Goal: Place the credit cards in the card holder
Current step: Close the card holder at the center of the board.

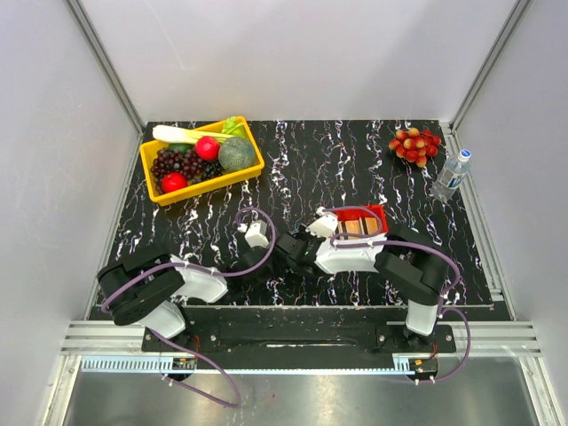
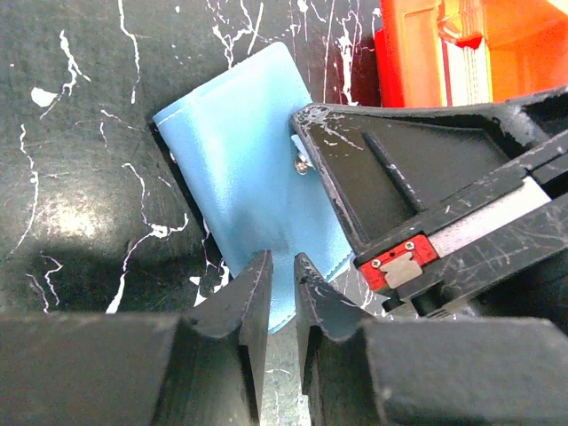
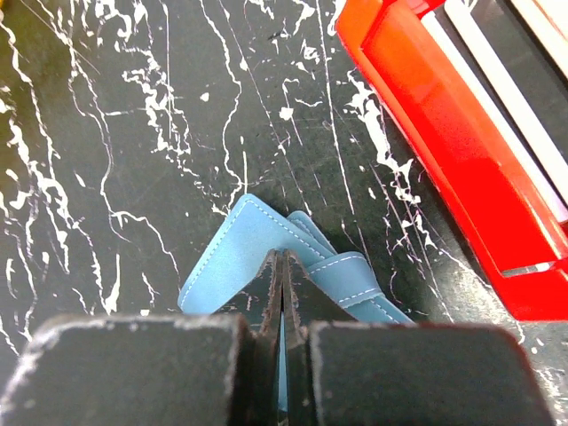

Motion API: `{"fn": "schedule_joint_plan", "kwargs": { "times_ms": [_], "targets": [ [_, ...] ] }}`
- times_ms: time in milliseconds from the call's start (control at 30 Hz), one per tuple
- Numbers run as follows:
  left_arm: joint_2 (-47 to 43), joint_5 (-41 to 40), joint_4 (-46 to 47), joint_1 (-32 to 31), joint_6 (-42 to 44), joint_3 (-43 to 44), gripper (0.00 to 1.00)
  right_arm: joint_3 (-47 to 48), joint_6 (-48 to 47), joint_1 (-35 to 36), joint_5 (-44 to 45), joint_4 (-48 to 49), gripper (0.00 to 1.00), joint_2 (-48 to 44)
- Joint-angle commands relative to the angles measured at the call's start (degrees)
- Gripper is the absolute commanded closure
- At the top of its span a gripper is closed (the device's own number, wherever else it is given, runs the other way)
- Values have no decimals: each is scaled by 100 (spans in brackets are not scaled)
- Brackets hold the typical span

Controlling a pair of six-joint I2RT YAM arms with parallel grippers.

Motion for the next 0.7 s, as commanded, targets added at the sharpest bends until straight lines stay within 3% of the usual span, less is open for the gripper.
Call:
{"fn": "schedule_joint_plan", "kwargs": {
  "times_ms": [0, 567, 667],
  "targets": [
    [201, 328, -118, 11, -406, -252, 79, -733, 941, 644, -1604, -220, 100, 936],
    [-54, 82, 100, 11, -1082, -761, 80, -628, 1707, 996, -2298, -466, 100, 1903],
    [-133, 91, 189, 11, -1188, -902, 80, -864, 2240, 1040, -2674, -292, 100, 2158]
  ]
}}
